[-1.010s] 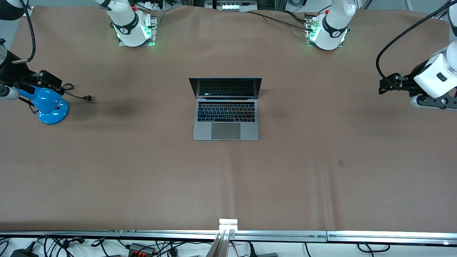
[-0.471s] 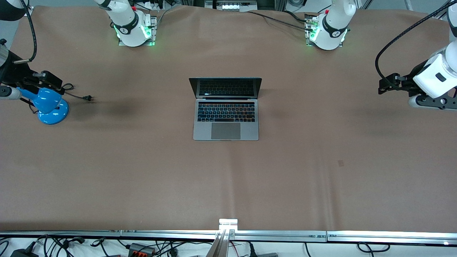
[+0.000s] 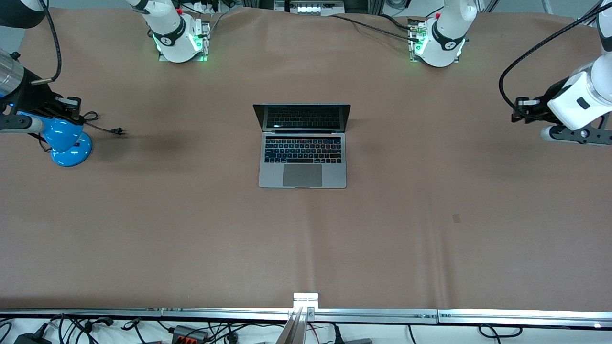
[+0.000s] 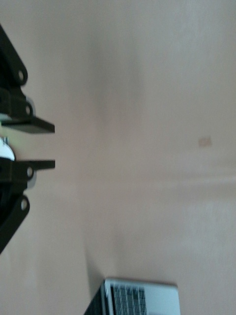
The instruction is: Close laptop with both arms from behind
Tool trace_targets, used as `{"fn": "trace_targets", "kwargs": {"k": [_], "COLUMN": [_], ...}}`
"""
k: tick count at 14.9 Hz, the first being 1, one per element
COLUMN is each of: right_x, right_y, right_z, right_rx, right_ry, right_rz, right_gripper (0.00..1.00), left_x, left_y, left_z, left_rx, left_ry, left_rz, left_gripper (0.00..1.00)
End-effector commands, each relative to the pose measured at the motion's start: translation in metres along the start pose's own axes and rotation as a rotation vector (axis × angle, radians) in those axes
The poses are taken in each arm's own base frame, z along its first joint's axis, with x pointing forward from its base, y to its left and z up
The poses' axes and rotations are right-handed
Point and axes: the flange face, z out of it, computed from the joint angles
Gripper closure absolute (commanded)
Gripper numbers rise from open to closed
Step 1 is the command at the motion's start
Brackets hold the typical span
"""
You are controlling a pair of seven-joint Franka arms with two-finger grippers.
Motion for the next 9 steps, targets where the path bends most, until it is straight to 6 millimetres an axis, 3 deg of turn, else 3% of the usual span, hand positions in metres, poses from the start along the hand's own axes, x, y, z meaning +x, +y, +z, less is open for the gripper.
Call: {"fn": "trace_targets", "kwargs": {"k": [1, 2, 6, 9], "right_x": [-0.004, -0.004, -0.007, -0.024], "right_y": [-0.015, -0.016, -0.042, -0.079], "right_z": [0.012, 0.017, 0.063, 0.108], "right_rx": [-0.002, 0.011, 0.150, 0.225], "right_ry": [-0.058, -0.069, -0.188, -0.294], "right_rz": [-0.025, -0.025, -0.050, -0.097], "right_gripper": [1.00, 1.00, 1.00, 1.00], "left_x": [0.004, 0.008, 0.018, -0.005], "left_y": [0.014, 0.034, 0.123, 0.189], "left_z": [0.016, 0.027, 0.103, 0.153], "left_rx": [-0.073, -0.088, -0.227, -0.263], "left_ry": [-0.044, -0.068, -0.186, -0.232], "left_rz": [0.047, 0.086, 0.154, 0.131], "left_gripper": [1.00, 1.00, 1.00, 1.00]}}
